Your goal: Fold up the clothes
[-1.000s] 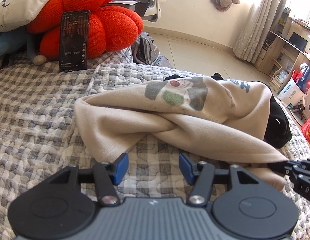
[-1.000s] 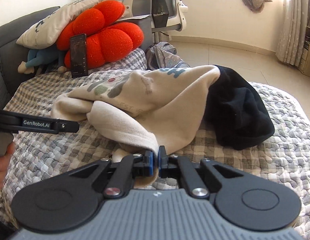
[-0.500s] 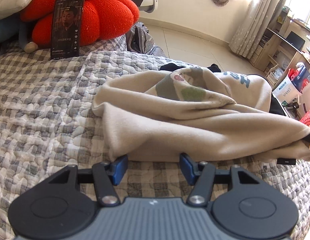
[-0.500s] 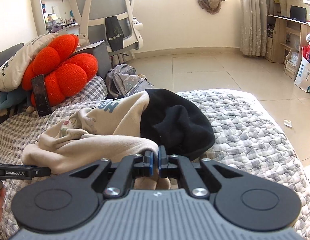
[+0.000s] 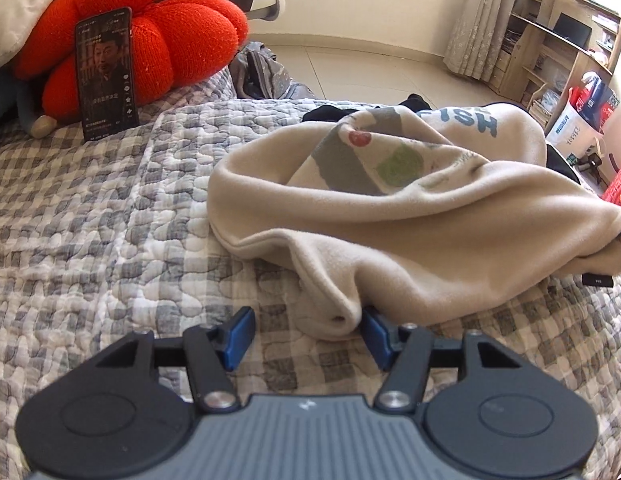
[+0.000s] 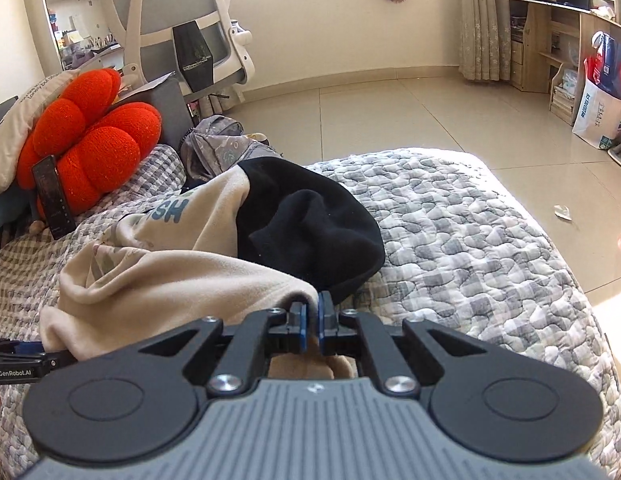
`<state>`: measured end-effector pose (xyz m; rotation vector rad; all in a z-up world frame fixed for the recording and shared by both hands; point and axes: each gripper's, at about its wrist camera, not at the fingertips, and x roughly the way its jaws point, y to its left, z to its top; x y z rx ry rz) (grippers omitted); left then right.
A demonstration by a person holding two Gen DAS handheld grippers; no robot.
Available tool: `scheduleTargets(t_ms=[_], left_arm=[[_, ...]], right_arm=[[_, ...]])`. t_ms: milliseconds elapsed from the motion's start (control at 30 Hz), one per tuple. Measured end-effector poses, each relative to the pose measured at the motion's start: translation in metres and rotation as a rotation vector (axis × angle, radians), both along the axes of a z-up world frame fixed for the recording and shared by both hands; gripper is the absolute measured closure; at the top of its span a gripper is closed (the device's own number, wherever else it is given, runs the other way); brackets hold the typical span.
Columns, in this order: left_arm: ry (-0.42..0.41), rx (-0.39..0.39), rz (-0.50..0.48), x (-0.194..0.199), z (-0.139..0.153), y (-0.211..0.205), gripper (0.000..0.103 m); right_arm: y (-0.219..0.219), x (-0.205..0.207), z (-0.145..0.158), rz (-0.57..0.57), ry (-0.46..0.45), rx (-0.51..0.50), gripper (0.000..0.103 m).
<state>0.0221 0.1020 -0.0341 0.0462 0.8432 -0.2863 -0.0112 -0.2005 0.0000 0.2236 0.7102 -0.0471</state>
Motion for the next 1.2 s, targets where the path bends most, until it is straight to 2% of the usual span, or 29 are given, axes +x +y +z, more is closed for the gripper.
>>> scheduleTargets(t_ms=[33,67,100,133,200,300,500,700,800,933,1100,1200], left_arm=[[-0.003,0.011,-0.015,0.000,-0.002,-0.002,0.045],[-0.006,0.021,-0.031,0.000,-0.003,-0.004,0.054],[-0.002,0.018,-0.048,0.000,-0.004,-0.006,0.074],[0.017,-0.010,-0.061,0.000,-0.003,-0.005,0.083],[0.044,-0.028,-0.044,-0.001,0.001,-0.005,0.089],[0.048,-0.073,-0.022,-0.007,0.015,-0.003,0.091],[-0.041,-0.171,0.022,-0.042,0.063,0.013,0.091],[-0.020,-0.198,0.050,-0.067,0.085,0.028,0.091],[0.002,-0.180,0.046,-0.075,0.087,0.029,0.091],[0.057,-0.112,0.012,-0.080,0.078,0.026,0.091],[0.126,-0.026,-0.031,-0.086,0.066,0.022,0.091],[0.167,0.025,-0.057,-0.089,0.059,0.020,0.091]], right_arm=[[-0.001,0.001,-0.003,0.000,0.010,-0.001,0.098],[-0.002,0.001,-0.005,0.000,0.017,-0.001,0.098],[-0.002,0.002,-0.007,-0.001,0.025,-0.001,0.098],[-0.003,0.002,-0.008,-0.002,0.029,-0.002,0.098],[-0.004,0.000,-0.005,-0.001,0.024,-0.002,0.098],[-0.004,-0.006,0.003,0.000,0.001,-0.005,0.098],[0.003,-0.030,0.036,0.006,-0.093,-0.055,0.098],[0.007,-0.059,0.066,0.021,-0.145,-0.086,0.098],[0.008,-0.072,0.077,0.038,-0.148,-0.096,0.099],[0.012,-0.085,0.084,0.065,-0.131,-0.127,0.099],[0.025,-0.098,0.088,0.122,-0.084,-0.155,0.099],[0.034,-0.098,0.083,0.156,-0.027,-0.171,0.099]])
